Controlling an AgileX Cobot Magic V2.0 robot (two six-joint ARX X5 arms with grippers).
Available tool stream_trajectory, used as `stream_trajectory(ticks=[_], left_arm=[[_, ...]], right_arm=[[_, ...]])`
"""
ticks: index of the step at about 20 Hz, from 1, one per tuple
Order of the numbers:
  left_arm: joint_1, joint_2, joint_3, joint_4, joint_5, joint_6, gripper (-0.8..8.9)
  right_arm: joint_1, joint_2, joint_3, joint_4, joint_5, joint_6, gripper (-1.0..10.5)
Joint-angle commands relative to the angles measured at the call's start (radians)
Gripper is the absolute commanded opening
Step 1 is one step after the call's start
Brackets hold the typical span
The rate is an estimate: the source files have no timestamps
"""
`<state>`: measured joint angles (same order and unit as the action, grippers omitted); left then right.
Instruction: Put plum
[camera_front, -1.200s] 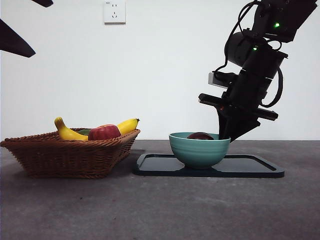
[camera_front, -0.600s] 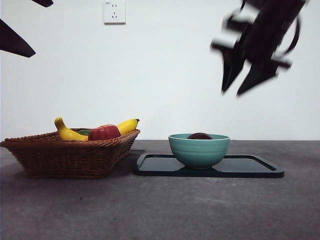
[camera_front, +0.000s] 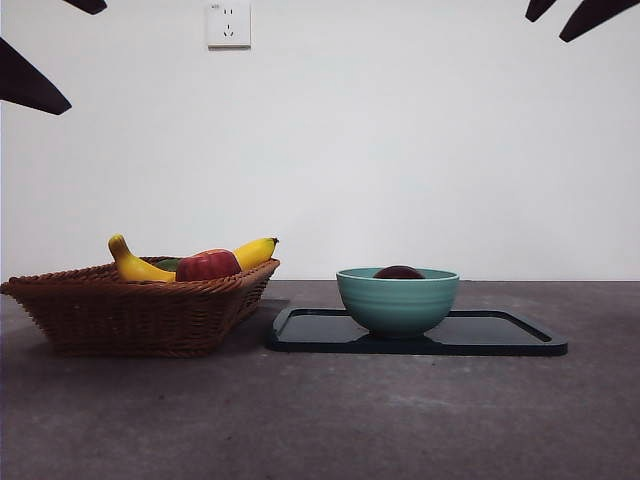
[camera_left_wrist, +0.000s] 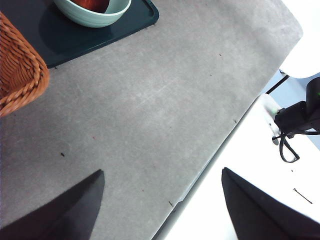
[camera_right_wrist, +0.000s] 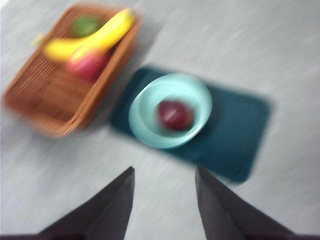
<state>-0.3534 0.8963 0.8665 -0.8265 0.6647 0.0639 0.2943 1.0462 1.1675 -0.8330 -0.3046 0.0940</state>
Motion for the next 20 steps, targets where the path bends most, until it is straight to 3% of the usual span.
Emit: stream_trajectory(ticks=[1,8,20], left_arm=[[-0.002,0.005,0.008,0.011,0.009,0.003,3.74],[-0.002,0.005,0.008,0.011,0.009,0.002,3.74],[-0.002,0.005,0.008,0.013,0.009,-0.034,3.73]], right_arm=[[0.019,-0.086,-0.09,0.002,-0.035,-0.009,1.9],[0.057,-0.341,-0.347,-0.004,-0.099,0.002,1.9],[0.057,-0.375,-0.358,-0.023,-0.099,0.011,1.9]])
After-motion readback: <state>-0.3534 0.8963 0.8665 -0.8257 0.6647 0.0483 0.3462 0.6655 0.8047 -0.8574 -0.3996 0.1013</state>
